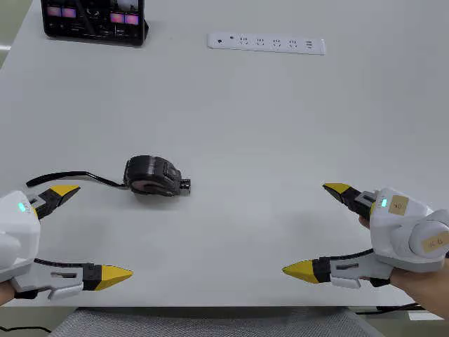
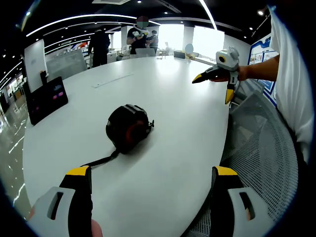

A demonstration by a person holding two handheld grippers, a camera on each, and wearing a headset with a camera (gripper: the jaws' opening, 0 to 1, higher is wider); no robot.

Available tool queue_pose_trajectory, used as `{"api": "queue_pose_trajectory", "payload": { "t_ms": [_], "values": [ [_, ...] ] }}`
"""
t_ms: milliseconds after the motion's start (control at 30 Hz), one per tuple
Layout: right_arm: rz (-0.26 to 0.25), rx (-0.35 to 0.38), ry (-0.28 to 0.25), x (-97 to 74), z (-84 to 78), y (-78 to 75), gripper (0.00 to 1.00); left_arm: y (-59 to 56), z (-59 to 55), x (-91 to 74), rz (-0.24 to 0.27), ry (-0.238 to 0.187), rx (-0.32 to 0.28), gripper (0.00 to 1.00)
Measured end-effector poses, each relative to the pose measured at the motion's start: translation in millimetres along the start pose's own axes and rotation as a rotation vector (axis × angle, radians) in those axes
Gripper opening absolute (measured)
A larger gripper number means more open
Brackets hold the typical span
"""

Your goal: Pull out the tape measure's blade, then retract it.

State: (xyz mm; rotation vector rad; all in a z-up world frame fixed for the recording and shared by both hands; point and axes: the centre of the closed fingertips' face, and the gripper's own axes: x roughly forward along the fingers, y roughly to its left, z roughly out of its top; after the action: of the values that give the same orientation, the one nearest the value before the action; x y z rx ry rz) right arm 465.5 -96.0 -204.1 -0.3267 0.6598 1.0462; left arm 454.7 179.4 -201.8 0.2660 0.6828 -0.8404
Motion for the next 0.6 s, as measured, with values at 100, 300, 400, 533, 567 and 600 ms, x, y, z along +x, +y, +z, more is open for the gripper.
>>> {"api": "queue_pose_trajectory", "payload": {
  "t_ms": [100,300,400,533,567,600],
  "values": [
    [-0.002,0.0,0.0,-0.5,-0.2,-0.2,0.99,-0.2,0.4,-0.2,0.0,-0.002,0.0,0.99],
    [-0.005,-0.003,-0.001,-0.4,0.4,-0.3,0.99,0.5,0.9,0.0,0.004,-0.002,0.003,0.99],
    [-0.005,-0.002,-0.002,-0.5,0.5,-0.6,0.99,1.4,1.9,-0.4,0.008,-0.009,0.007,0.99],
    [-0.007,-0.003,-0.001,-0.8,0.6,-0.9,0.99,2.0,2.2,-1.0,0.009,-0.009,0.007,0.99],
    [-0.007,-0.004,0.0,-0.8,0.6,-0.9,0.99,2.4,2.1,-1.1,0.01,-0.01,0.007,0.99],
    [-0.007,-0.005,0.001,-0.8,0.6,-0.9,0.99,2.7,2.1,-1.2,0.011,-0.01,0.008,0.99]
  ]
}}
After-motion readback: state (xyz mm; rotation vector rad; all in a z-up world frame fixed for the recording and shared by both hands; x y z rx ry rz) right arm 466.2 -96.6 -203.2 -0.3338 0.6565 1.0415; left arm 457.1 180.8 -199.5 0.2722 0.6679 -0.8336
